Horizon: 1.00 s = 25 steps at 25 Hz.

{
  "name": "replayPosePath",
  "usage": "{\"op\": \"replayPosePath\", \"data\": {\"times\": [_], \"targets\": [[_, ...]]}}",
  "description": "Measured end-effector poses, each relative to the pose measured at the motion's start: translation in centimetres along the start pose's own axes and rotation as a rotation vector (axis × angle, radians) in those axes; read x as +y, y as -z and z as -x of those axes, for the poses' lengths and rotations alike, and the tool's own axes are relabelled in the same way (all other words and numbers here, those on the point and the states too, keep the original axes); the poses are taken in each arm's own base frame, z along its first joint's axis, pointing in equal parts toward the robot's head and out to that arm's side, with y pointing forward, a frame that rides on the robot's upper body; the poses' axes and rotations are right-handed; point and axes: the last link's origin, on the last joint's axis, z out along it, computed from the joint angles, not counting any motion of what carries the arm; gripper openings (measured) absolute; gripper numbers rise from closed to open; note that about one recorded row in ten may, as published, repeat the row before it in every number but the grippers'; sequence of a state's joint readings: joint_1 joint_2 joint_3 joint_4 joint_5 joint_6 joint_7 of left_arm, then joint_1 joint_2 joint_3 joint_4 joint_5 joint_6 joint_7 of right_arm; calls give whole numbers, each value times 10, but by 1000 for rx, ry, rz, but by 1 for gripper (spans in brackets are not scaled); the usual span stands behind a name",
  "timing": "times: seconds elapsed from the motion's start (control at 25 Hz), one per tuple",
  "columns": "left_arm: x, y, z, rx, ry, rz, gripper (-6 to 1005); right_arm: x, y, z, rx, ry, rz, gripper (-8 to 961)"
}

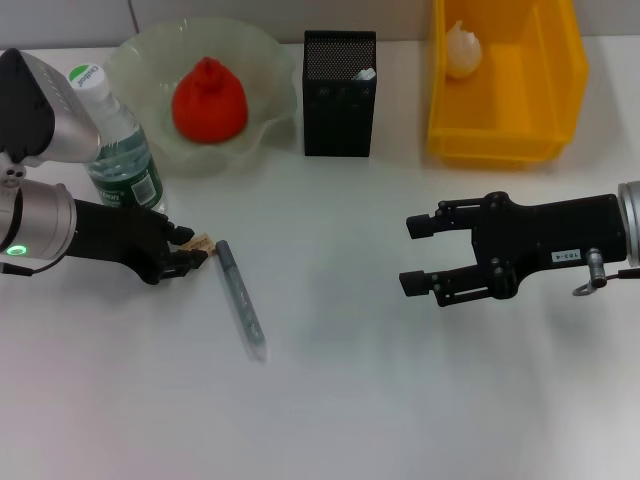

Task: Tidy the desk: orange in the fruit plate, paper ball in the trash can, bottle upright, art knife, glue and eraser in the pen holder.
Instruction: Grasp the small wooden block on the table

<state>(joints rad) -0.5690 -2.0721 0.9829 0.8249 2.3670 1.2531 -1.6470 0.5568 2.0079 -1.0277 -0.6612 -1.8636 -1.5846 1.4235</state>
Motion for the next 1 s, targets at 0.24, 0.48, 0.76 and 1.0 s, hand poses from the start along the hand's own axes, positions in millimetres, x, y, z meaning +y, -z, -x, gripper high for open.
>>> {"op": "replayPosePath", "data": {"times": [0.24, 0.48, 0.76, 1.0], "targets": [[0, -1, 1, -4, -1, 0, 353, 0, 0, 0, -2, 0, 0, 775], [0, -1, 1, -4, 0, 0, 317, 0, 0, 0, -3, 0, 0, 776], [0, -1, 0, -3, 1, 0, 291, 0, 0, 1, -6, -1, -1, 776], [0, -1, 0, -3, 0, 1, 269, 0, -1, 1, -7, 0, 0, 775]]}}
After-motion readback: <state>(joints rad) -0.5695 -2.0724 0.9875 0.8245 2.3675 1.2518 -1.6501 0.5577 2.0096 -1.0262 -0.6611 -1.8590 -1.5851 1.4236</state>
